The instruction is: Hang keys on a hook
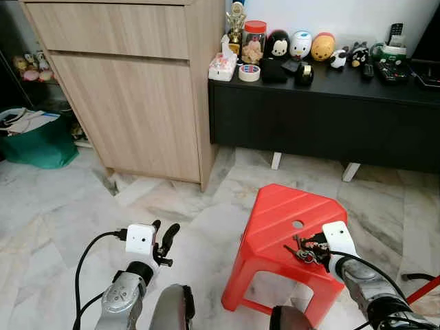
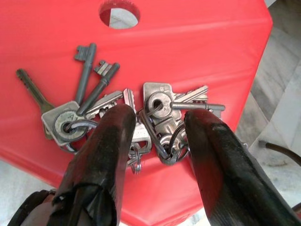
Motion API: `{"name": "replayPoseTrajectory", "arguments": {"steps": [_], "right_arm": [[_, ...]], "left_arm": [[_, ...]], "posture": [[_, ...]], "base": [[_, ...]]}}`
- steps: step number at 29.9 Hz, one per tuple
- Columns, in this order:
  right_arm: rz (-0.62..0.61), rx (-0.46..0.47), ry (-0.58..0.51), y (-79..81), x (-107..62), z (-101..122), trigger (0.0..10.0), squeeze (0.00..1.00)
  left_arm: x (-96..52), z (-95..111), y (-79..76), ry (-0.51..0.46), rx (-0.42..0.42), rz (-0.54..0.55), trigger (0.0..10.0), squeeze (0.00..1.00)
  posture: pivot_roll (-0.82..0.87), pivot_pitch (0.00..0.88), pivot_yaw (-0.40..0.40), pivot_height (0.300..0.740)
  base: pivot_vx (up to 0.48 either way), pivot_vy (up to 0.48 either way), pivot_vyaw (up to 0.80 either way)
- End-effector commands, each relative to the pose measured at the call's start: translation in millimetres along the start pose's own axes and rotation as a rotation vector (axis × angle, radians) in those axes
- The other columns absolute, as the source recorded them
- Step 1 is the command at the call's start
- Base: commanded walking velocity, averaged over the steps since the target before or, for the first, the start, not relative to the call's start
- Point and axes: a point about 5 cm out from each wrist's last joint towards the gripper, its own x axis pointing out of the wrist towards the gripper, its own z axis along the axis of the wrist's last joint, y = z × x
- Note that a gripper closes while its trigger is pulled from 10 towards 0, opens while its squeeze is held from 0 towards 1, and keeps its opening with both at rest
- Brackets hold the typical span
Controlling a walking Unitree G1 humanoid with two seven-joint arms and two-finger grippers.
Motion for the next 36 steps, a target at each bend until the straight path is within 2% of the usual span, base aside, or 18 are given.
{"name": "replayPoseTrajectory", "arguments": {"steps": [1, 12, 13, 14, 15, 16, 18, 19, 20, 21, 36], "right_arm": [[0.003, -0.008, 0.016, -0.2, 0.1, -1.0, 10.0, 0.0], [-0.001, 0.0, 0.031, -1.3, 0.0, -4.1, 10.0, 0.0], [-0.003, 0.002, 0.032, -1.3, 0.0, -4.2, 6.7, 0.0], [-0.003, 0.002, 0.033, -1.3, 0.0, -4.5, 2.5, 0.0], [-0.001, -0.001, 0.036, -0.8, 0.0, -5.0, 0.9, 0.0], [0.002, -0.004, 0.038, -0.4, 0.0, -5.5, 0.7, 0.0], [0.005, -0.006, 0.046, 0.5, 0.0, -7.2, 0.7, 0.0], [0.004, -0.007, 0.049, 0.6, 0.0, -7.8, 1.4, 0.0], [0.003, -0.008, 0.051, 0.7, 0.0, -8.1, 1.4, 0.0], [0.002, -0.015, 0.055, 1.3, 0.0, -9.1, 10.0, 0.0], [-0.01, -0.002, 0.04, 3.6, 0.5, -8.7, 10.0, 0.0]], "left_arm": [[-2.2, -4.0, 1.4, 0.022, 0.009, 0.003, 10.0, 0.0], [-1.7, -4.9, 0.5, 0.024, 0.007, 0.005, 10.0, 0.0], [-1.8, -5.0, 0.6, 0.025, 0.007, 0.005, 10.0, 0.0], [-1.9, -5.4, 0.7, 0.026, 0.006, 0.006, 10.0, 0.0], [-2.0, -5.8, 0.9, 0.028, 0.006, 0.007, 10.0, 0.0], [-2.2, -6.0, 1.0, 0.028, 0.005, 0.008, 10.0, 0.0], [-2.6, -6.2, 1.0, 0.029, 0.005, 0.01, 10.0, 0.0], [-2.8, -6.2, 1.0, 0.029, 0.005, 0.01, 10.0, 0.0], [-2.9, -6.2, 1.1, 0.029, 0.005, 0.011, 10.0, 0.0], [-3.0, -6.3, 1.2, 0.029, 0.005, 0.012, 10.0, 0.0], [-4.0, -6.6, 2.3, 0.03, 0.005, 0.023, 10.0, 0.0]], "posture": [[0.06, 0.045, -0.013, 0.602], [0.06, 0.04, -0.013, 0.602], [0.06, 0.04, -0.013, 0.602], [0.06, 0.04, -0.013, 0.602], [0.06, 0.04, -0.013, 0.602], [0.06, 0.046, -0.016, 0.602], [0.06, 0.048, -0.016, 0.602], [0.06, 0.048, -0.016, 0.602], [0.06, 0.05, -0.017, 0.602], [0.06, 0.05, -0.017, 0.602], [0.07, 0.054, -0.014, 0.602]], "base": [[0.0, 0.0, 0.0], [0.0, 0.0, 0.0], [0.0, 0.0, 0.0], [0.0, 0.0, 0.0], [0.0, 0.0, 0.0], [0.0, 0.0, 0.0], [0.0, 0.0, 0.0], [0.0, 0.0, 0.0], [0.0, 0.0, 0.0], [0.0, 0.0, 0.0], [0.0, 0.0, 0.0]]}}
